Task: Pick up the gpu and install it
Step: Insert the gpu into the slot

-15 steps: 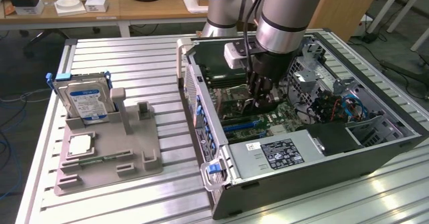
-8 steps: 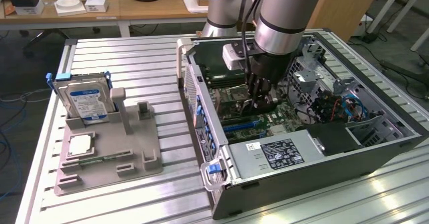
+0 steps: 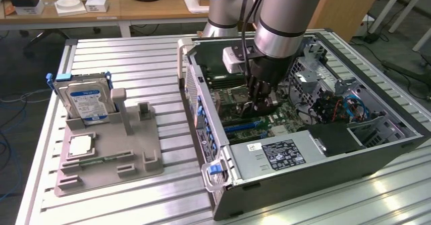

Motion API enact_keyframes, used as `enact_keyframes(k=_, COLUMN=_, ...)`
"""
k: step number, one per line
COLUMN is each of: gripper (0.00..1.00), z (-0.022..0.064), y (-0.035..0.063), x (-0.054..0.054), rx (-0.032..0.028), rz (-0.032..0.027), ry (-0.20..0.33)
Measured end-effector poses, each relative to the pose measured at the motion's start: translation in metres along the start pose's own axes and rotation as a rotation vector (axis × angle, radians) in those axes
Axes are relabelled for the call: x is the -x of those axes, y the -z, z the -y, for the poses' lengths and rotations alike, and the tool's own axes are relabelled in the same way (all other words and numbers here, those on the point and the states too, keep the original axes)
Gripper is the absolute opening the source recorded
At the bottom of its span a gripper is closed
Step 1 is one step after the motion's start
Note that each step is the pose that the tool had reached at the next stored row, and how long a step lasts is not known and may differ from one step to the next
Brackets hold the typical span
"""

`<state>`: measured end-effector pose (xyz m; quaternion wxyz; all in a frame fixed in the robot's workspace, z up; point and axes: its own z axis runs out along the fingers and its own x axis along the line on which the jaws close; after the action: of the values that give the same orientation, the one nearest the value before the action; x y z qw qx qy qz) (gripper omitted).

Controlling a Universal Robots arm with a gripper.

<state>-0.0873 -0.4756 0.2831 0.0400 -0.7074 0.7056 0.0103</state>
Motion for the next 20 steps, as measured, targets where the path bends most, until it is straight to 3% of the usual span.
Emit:
enact_keyframes(k=11, gripper=0.26, z=-0.0011, y=-0.0093, x=-0.001, rx=0.0001, rz=-0.0007, ry=-0.001)
enact_keyframes(k=20, gripper=0.26, z=-0.0019, y=-0.0144, x=-0.001, rx=0.0044, rz=-0.0015, ry=-0.019)
